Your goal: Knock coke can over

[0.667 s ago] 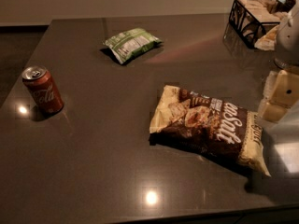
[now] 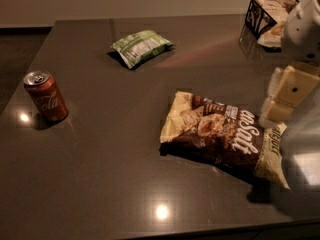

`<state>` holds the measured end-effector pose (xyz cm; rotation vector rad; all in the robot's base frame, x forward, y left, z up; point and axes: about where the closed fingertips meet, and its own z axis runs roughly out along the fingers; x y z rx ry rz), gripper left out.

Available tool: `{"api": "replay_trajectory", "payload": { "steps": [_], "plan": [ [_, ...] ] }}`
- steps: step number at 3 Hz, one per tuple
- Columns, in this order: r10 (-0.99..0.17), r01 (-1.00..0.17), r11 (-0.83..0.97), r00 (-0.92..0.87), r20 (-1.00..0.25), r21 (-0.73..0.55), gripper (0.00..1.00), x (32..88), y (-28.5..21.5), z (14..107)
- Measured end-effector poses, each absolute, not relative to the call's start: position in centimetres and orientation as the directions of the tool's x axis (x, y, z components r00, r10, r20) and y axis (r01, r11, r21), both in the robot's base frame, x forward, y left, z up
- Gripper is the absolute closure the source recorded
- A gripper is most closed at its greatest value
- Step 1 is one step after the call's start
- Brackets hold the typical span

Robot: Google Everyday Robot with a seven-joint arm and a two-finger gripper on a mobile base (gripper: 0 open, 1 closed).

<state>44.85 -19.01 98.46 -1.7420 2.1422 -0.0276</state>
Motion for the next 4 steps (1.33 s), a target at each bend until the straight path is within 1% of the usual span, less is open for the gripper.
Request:
{"api": "replay_trajectory", "payload": {
  "steps": [1,2,3,4],
  "plan": [
    [-0.922,-0.952,0.171,-0.063,-0.383,-0.255,0.00,46.8,-13.6,99.6],
    [-0.895,-0.955,0.122,0.013,-0.447,-0.271,0.00,48.4,-7.6,100.4],
    [-0.874,-0.958,0.091,0.053,-0.483,-0.270,0.00,49.7,-1.5,100.1],
    [-0.861,-0.969,0.083,0.049,-0.506,-0.234,0.00,51.0,4.4,98.4]
  ]
}}
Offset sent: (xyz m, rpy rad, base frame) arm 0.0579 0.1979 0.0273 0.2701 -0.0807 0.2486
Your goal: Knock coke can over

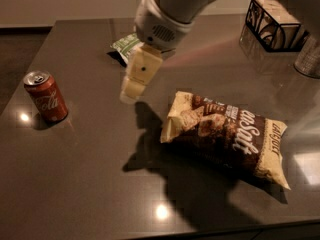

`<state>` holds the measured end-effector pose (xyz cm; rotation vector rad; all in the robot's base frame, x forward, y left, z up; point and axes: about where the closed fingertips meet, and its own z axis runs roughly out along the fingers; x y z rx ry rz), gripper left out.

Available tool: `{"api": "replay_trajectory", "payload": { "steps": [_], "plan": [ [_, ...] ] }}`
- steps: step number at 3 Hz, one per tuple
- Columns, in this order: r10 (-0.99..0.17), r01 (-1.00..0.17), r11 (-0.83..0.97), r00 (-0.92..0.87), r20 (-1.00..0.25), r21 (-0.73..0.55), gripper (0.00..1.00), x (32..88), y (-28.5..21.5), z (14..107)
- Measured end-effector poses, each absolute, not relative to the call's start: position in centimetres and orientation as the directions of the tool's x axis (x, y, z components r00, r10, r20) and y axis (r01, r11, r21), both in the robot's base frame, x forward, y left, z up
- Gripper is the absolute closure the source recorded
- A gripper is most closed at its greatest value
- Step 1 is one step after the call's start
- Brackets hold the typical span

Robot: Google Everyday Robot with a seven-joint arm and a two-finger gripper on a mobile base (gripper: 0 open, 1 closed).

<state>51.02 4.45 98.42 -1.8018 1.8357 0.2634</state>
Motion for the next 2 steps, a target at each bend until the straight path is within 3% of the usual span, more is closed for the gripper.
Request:
{"api": "replay_trajectory", "payload": {
  "steps": [2],
  "plan": [
    [-0.808,-0.984,0.118,-0.017,-0.589,-0.133,0.00,52.0,13.6,95.2]
  ]
}}
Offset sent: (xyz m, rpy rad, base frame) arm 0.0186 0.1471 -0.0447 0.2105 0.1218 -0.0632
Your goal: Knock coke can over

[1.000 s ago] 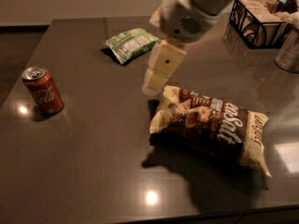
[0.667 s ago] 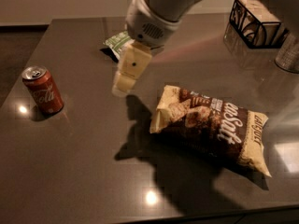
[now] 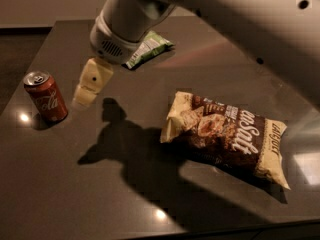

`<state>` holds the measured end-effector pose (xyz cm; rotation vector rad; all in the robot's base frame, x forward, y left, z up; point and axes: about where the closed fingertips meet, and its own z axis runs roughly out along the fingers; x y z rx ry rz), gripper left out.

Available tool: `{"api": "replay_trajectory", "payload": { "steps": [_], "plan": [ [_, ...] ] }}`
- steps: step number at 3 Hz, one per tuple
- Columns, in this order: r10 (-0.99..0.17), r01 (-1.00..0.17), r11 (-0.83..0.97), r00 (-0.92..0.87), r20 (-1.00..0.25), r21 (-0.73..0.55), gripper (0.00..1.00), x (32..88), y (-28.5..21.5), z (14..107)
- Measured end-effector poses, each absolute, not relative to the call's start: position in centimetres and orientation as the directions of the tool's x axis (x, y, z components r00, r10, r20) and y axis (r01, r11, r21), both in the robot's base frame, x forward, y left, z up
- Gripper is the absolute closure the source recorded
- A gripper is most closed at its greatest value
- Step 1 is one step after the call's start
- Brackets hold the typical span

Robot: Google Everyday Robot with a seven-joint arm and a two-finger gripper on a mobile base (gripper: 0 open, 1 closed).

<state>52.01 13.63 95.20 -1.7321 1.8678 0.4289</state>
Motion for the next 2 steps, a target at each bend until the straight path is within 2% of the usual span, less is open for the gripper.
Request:
{"api": "replay_trajectory", "payload": {
  "steps": [2],
  "plan": [
    [-0.739,-0.978,0.150,-0.016,-0.673,-0.142,0.00,51.9,20.8,93.7]
  ]
}}
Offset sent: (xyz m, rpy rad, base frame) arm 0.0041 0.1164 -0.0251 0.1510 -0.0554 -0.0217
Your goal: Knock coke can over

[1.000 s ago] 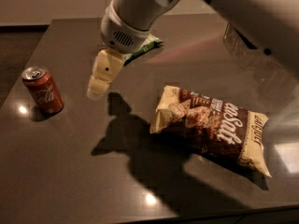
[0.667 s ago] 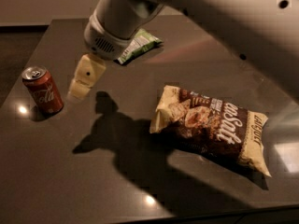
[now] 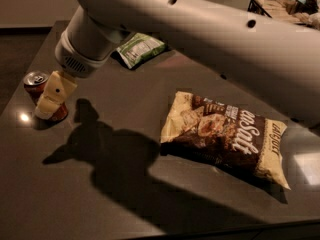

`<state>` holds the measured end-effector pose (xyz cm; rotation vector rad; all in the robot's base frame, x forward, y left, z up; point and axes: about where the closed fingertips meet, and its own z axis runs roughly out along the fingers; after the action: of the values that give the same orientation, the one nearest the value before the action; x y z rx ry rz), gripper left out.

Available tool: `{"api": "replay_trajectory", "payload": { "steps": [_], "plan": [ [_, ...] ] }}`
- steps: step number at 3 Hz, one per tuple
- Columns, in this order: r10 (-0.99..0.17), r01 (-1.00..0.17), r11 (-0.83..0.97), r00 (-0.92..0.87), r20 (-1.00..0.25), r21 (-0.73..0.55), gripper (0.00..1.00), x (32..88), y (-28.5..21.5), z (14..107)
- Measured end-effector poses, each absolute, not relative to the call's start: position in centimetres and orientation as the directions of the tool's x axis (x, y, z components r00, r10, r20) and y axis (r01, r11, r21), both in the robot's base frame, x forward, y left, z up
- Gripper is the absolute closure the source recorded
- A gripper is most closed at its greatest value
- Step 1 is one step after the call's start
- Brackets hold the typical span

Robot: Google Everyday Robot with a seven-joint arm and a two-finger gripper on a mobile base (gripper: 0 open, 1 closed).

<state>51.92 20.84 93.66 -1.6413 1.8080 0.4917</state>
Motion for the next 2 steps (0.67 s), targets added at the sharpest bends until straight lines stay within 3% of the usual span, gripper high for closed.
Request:
{"api": "replay_trajectory", "payload": {
  "steps": [2],
  "plan": [
    [-0.733,-0.980,0.135,0.003,-0.680,-0.150,0.00,53.0,25.3,91.6]
  ]
}}
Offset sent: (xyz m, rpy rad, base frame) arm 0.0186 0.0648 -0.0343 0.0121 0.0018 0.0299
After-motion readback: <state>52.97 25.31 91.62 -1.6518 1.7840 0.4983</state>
